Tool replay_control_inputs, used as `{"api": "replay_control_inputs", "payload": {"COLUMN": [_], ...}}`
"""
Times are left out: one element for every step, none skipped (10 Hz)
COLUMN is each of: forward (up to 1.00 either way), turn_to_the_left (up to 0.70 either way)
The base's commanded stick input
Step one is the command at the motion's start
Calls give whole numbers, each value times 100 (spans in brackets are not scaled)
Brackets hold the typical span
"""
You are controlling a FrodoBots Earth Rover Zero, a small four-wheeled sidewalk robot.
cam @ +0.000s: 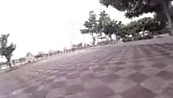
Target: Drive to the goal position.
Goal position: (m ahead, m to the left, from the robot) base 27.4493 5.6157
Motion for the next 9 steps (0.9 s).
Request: {"api": "replay_control_inputs", "payload": {"forward": [100, 100, 100, 100, 100, 100, 100, 100, 100], "turn_to_the_left": [0, 0, 0, 0, 0, 0, 0, 0, 0]}}
